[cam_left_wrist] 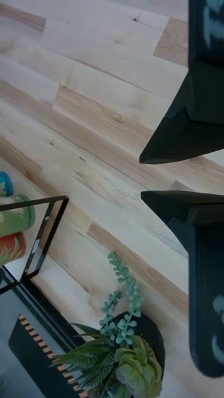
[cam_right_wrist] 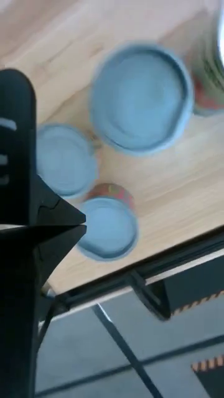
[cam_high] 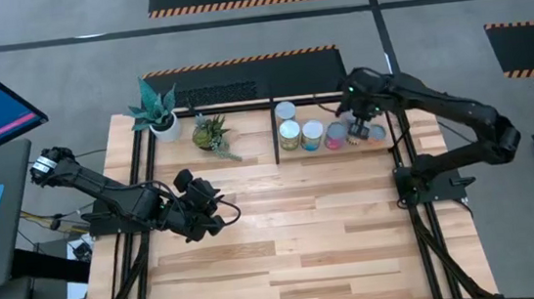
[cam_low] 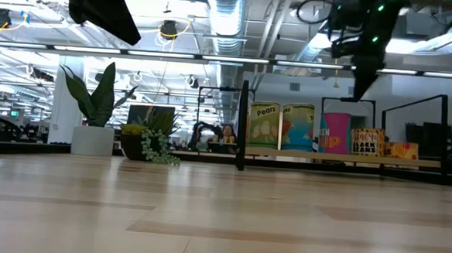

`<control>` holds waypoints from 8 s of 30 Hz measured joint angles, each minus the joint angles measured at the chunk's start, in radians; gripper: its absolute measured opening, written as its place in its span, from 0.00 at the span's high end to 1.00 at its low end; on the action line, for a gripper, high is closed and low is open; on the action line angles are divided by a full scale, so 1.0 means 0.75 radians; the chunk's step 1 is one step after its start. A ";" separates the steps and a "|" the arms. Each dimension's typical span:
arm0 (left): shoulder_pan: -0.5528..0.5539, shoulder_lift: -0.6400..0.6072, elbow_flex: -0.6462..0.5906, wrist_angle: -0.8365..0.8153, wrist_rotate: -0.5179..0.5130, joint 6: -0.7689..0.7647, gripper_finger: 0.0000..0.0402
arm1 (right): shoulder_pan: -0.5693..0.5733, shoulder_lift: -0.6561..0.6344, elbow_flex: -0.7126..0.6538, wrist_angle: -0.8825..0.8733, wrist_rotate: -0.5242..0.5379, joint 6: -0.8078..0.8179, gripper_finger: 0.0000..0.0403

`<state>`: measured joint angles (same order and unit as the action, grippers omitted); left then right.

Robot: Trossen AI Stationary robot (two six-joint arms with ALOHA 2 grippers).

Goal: Pick and place cans onto a shelf
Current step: Adjust the canned goods on the shelf

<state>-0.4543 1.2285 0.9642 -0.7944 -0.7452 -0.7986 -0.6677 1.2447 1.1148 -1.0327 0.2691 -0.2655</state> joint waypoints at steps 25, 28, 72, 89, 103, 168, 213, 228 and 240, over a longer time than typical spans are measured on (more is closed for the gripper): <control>0.000 0.000 0.000 0.000 0.006 -0.013 0.83 | -0.151 0.593 0.282 0.014 -0.206 0.078 0.98; 0.000 0.000 0.000 0.000 0.006 -0.013 0.83 | -0.156 0.593 0.282 0.022 -0.203 0.078 0.98; 0.000 0.000 0.000 0.000 0.006 -0.035 0.83 | 0.244 0.035 0.156 -0.145 -0.396 0.110 0.98; 0.000 0.000 0.000 -0.001 -0.005 -0.009 0.83 | 0.488 0.026 -0.155 0.071 -0.249 0.133 0.98; 0.000 0.000 0.000 -0.001 -0.005 0.041 0.83 | 0.372 0.026 -0.173 0.138 -0.216 0.042 0.98; 0.000 0.000 0.000 0.000 -0.001 0.082 0.83 | 1.465 -0.323 0.041 0.204 -0.258 1.120 0.95; 0.000 0.000 0.000 0.000 0.007 0.075 0.83 | 1.406 -0.343 0.040 -0.056 -0.046 1.181 0.96; 0.000 0.000 0.000 0.000 0.004 0.059 0.83 | 0.665 -0.265 0.039 -0.032 0.088 0.813 0.97; 0.000 0.000 0.000 0.000 -0.001 0.057 0.83 | 0.076 -0.030 0.039 -0.073 -0.084 0.700 0.97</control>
<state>-0.4543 1.2285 0.9639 -0.7944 -0.7456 -0.7555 -0.6105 1.2219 1.1442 -1.0875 0.2060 0.2598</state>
